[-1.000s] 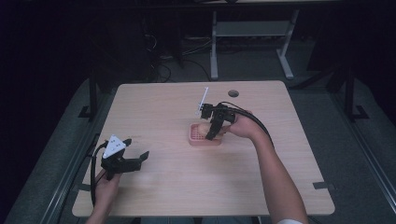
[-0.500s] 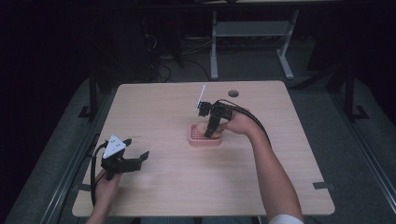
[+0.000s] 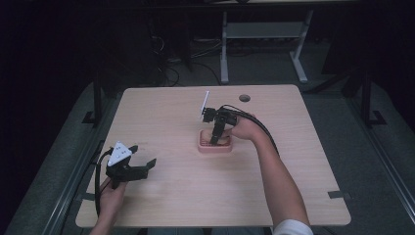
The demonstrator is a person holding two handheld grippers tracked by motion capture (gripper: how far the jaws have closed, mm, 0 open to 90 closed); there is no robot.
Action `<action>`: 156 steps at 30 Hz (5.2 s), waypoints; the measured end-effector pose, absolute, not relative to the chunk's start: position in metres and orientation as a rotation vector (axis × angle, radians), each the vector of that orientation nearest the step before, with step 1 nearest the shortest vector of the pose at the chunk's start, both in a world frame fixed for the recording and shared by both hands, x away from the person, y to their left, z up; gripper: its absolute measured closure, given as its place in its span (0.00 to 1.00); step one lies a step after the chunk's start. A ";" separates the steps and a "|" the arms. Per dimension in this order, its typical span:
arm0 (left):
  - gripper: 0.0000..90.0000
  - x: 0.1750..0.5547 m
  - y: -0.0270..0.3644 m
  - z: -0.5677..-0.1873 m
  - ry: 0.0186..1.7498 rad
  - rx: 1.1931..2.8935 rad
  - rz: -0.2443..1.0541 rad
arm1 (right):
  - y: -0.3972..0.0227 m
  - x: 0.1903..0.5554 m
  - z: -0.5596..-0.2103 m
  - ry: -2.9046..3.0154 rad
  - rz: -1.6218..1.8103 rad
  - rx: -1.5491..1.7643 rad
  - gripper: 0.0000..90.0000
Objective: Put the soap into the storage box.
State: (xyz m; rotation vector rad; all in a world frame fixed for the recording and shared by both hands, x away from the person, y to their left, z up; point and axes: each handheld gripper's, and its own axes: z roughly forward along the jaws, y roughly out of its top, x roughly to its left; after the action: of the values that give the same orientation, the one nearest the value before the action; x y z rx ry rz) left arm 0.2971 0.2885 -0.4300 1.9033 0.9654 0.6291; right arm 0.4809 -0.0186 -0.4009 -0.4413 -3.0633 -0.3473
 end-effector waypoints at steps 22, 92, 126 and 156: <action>0.16 0.298 0.288 -0.431 0.965 1.903 0.628 | -0.018 0.491 -0.416 -3.040 -0.326 -0.446 0.35; 0.16 0.297 0.287 -0.431 0.964 1.909 0.632 | -0.057 0.472 -0.391 -3.015 -0.493 -0.568 0.27; 0.16 0.297 0.286 -0.431 0.963 1.916 0.632 | -0.084 0.450 -0.394 -3.001 -0.537 -0.604 0.25; 0.16 0.298 0.286 -0.431 0.963 1.915 0.633 | -0.096 0.438 -0.401 -2.986 -0.529 -0.630 0.25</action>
State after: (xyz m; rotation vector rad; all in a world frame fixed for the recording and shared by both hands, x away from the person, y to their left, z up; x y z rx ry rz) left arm 0.2976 0.2858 -0.4314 1.9154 0.9634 0.6331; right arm 0.4385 -0.0964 -0.4014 -0.6298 -2.9864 -0.5293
